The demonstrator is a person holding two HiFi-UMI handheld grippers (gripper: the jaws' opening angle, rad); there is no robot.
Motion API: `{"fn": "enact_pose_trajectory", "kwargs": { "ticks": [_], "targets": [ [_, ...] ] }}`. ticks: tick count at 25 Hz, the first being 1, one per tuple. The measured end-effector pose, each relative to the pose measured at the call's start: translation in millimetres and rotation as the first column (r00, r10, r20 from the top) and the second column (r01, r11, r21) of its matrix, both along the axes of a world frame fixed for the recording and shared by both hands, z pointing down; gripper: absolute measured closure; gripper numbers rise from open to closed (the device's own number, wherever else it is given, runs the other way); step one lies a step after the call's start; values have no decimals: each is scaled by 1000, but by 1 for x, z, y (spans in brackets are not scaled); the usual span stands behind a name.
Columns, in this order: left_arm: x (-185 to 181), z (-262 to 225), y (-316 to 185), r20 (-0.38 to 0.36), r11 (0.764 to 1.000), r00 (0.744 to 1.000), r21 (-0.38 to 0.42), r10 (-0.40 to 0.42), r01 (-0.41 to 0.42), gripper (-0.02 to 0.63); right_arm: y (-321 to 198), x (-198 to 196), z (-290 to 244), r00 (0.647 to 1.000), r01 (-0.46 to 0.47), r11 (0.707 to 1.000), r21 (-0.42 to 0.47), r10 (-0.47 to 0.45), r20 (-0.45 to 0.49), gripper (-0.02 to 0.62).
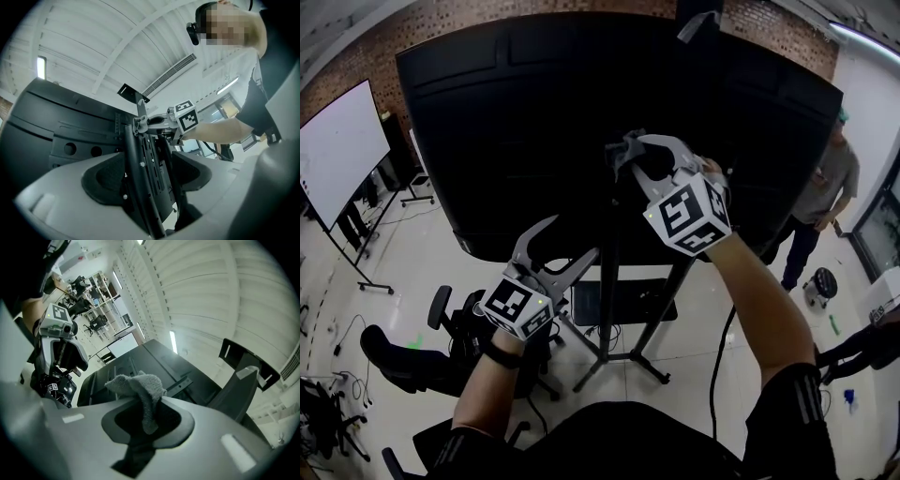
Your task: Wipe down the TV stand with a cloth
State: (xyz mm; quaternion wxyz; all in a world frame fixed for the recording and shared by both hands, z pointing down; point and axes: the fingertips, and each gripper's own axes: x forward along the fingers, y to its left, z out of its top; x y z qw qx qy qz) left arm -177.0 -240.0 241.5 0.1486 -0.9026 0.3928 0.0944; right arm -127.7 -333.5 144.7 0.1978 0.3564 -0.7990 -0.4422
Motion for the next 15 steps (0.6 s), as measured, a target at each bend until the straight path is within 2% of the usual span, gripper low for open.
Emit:
{"fn": "enact_pose_trajectory", "kwargs": {
  "ticks": [6,10,15],
  "targets": [
    [7,11,-6,1,1000,1000,-23,-4,4,275,-9,7,24,1000,3,996,-87,-1,22,535],
    [6,25,-12,0,998,1000,-58,-8,8,275,-14,11,40,995,33,978,-205,-13,95,535],
    [5,38,-17,3,996,1000,-87,-2,2,275,-14,10,68,994,65,957,-283,-38,98,535]
  ]
}}
